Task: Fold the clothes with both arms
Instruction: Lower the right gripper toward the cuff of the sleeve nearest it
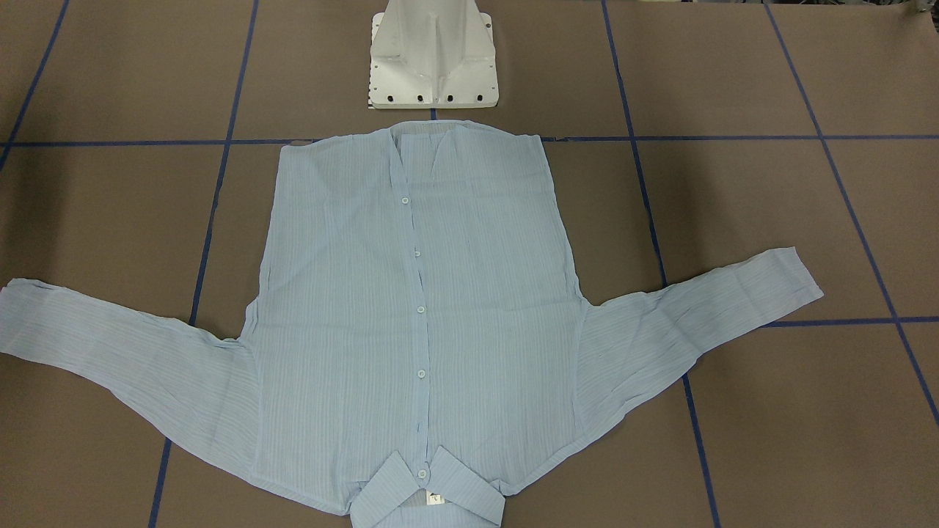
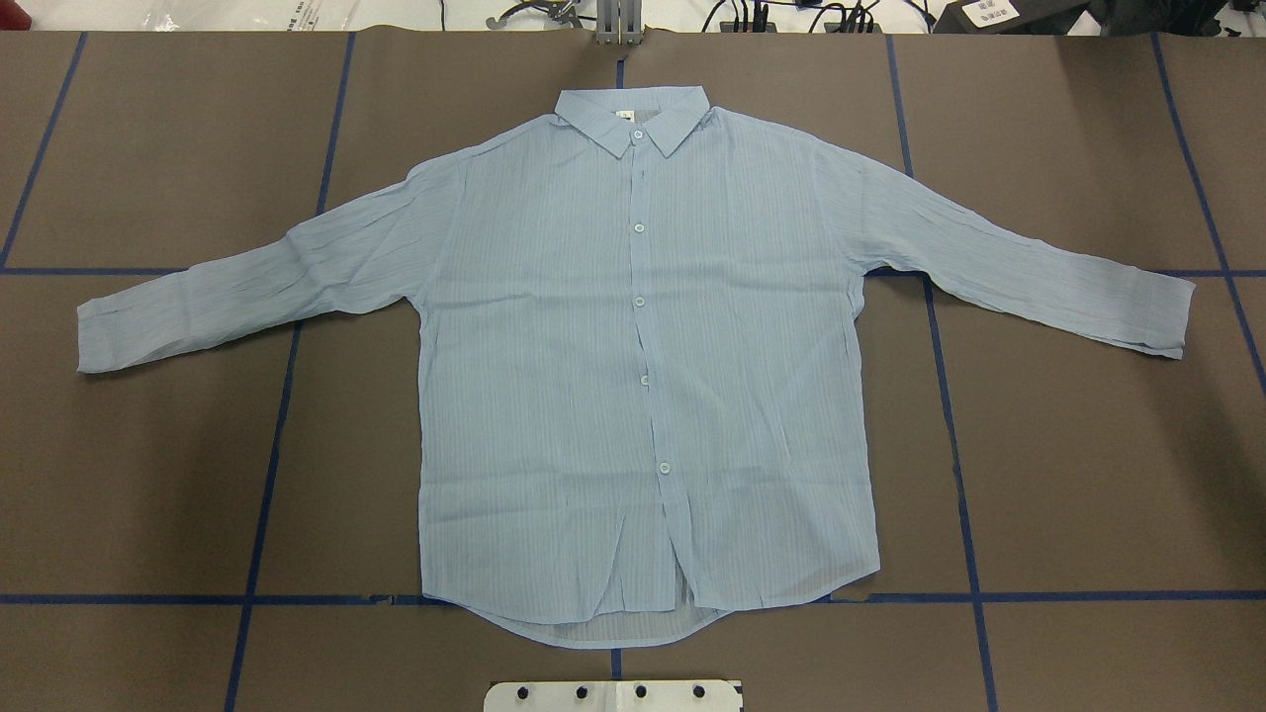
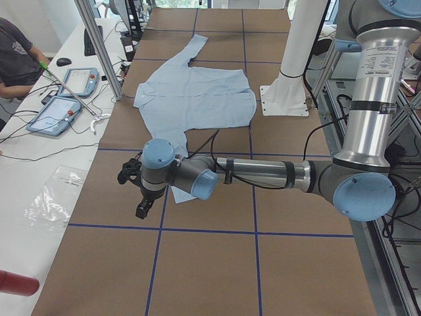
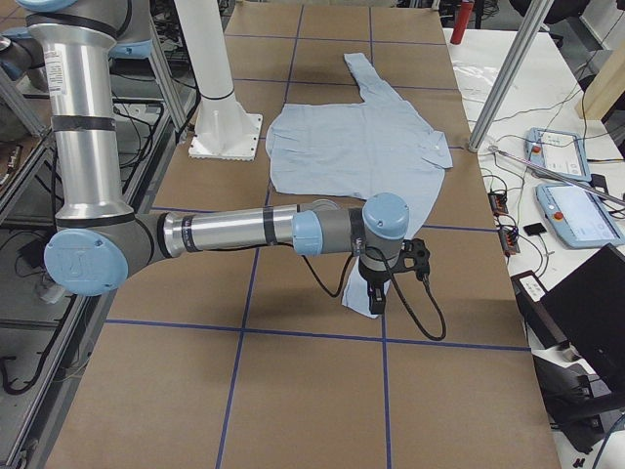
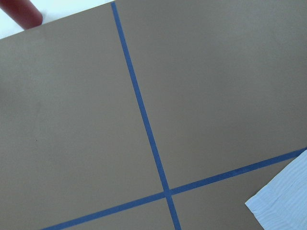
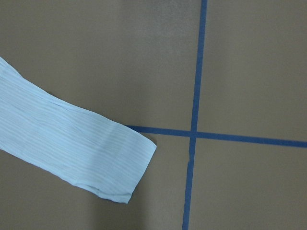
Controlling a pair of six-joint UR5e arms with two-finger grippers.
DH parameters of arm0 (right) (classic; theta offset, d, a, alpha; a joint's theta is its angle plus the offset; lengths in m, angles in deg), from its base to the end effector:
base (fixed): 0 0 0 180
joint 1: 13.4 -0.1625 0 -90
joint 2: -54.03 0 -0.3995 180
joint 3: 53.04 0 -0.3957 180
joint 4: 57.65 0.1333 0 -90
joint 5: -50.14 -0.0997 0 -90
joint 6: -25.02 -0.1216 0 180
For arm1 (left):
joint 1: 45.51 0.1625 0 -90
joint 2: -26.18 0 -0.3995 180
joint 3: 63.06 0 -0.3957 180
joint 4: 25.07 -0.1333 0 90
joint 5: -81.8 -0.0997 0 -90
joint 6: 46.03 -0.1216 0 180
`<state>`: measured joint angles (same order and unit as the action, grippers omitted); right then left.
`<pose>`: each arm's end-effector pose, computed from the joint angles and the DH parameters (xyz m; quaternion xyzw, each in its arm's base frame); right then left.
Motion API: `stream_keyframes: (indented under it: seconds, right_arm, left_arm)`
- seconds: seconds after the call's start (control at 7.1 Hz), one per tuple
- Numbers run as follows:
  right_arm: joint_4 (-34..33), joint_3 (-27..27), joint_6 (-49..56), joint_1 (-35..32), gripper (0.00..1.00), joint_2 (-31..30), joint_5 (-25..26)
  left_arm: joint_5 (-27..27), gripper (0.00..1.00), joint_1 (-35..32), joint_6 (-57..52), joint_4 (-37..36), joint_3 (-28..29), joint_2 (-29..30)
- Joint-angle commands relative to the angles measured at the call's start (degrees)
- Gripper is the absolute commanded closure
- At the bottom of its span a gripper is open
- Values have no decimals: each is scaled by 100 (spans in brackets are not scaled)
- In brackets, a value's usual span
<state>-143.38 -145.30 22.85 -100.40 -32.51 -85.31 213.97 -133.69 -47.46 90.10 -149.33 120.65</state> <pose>0.0188 -0.5325 0.5886 0.0629 -0.3881 -0.0403 0.9186 -0.0340 -0.5572 0.5932 0.2080 0.3513 0.1064 0.9066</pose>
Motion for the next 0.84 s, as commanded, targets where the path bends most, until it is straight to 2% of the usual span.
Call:
stream_keyframes:
  seconds: [0.0,0.14,0.42,0.7]
  right_arm:
    - [1797,1065,-108,340,0,93,1]
    - [2449,1365,-151,515,0,94,-8]
    - [2561,1456,-222,858,0,155,-34]
    - [2813,1912,-170,1131,1,488,-26]
  left_arm:
    - [-7,0,55,20,322,84,-25]
    - [-33,0,142,21,305,93,-7]
    - [-34,0,152,12,313,111,-16]
    - [-25,0,152,20,322,102,2]
